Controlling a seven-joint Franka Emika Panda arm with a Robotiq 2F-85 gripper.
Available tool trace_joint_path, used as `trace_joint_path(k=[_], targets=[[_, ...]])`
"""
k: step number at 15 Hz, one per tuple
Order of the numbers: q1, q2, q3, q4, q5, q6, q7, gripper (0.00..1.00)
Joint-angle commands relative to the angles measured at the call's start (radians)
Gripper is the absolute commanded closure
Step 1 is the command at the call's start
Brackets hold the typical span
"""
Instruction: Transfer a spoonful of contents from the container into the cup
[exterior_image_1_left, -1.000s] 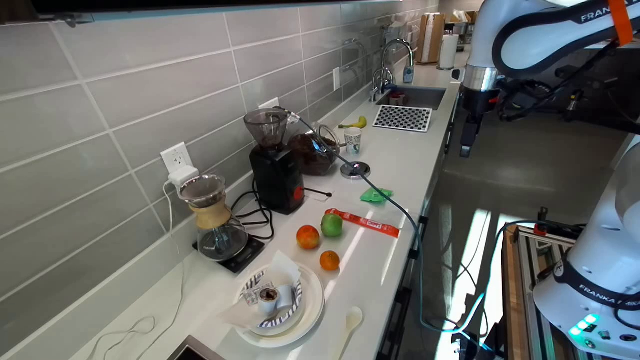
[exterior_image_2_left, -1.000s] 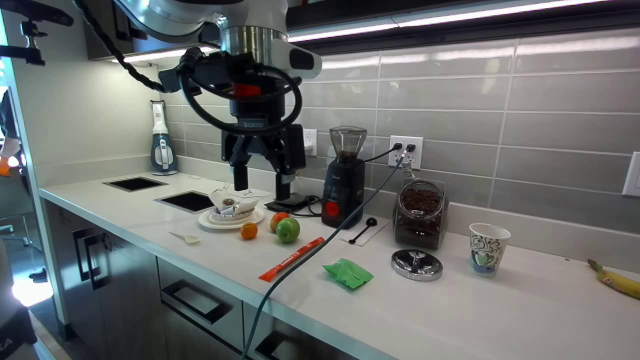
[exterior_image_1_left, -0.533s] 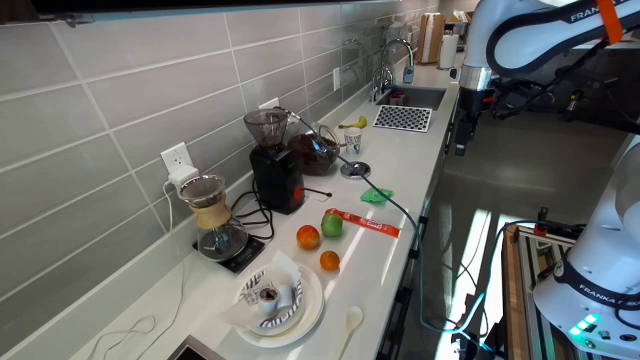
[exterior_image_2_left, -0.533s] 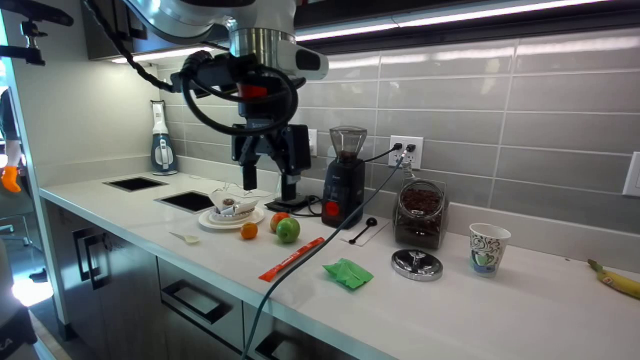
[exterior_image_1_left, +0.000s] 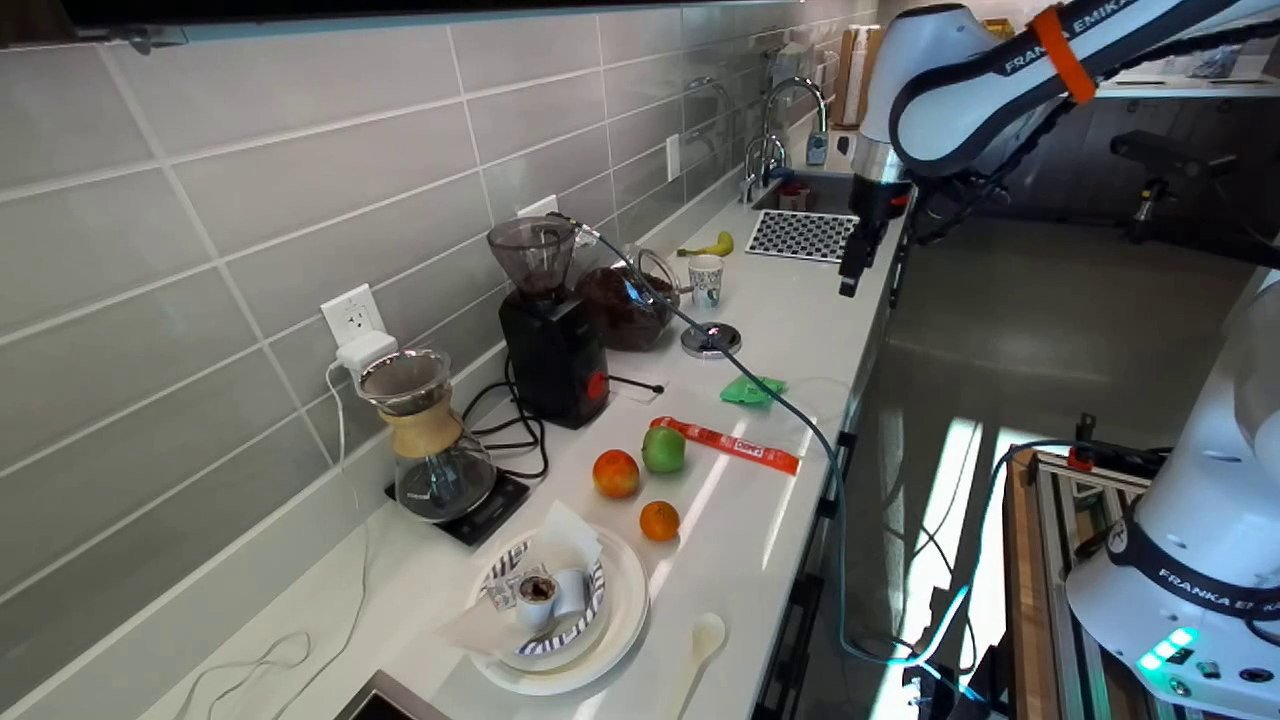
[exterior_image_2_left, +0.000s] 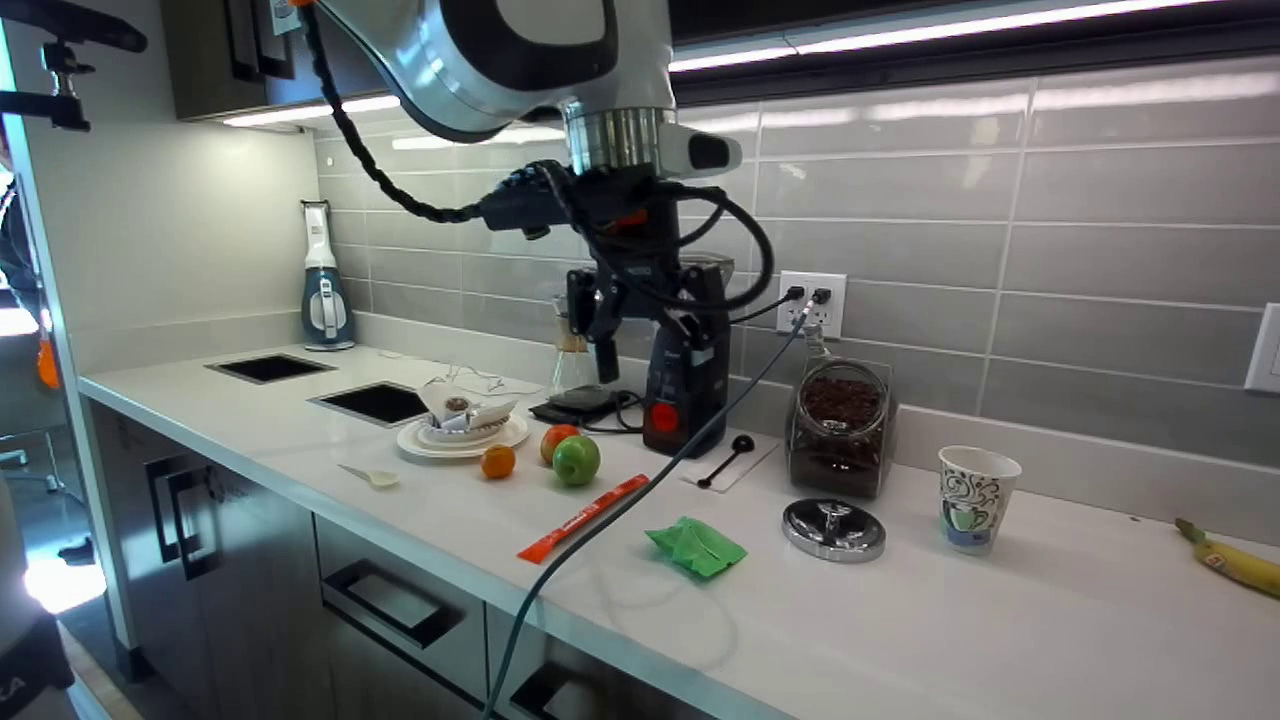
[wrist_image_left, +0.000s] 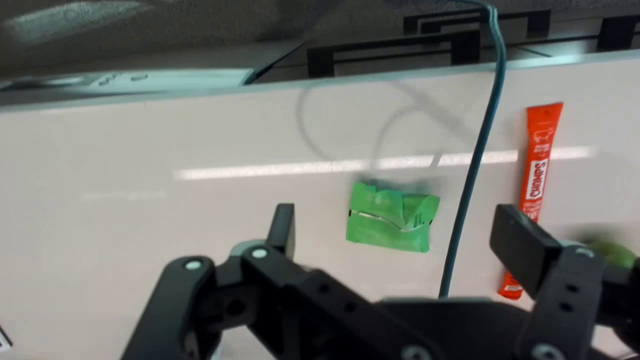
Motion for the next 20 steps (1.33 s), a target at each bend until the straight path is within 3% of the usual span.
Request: trace_joint_path(k=[1, 3, 4, 10, 14, 20], targets=[[0.036, 0.180, -0.045, 0.120, 0.089, 0.117, -0.138, 0.00], [0.052, 0.272, -0.069, 0.198, 0.215, 0.103, -0.206, 0.00], [0.014, 0.159, -0.023, 0.107, 0.125, 0.108, -0.137, 0.00], [0.011, 0.178, -0.017, 0.127, 0.137, 0.108, -0.146, 0.00], [0.012, 0.345, -0.015, 0.269, 0.195, 0.103, -0.047, 0.00], [-0.013, 0.547, 0.036, 0.471, 0.295, 0.103, -0.123, 0.00]])
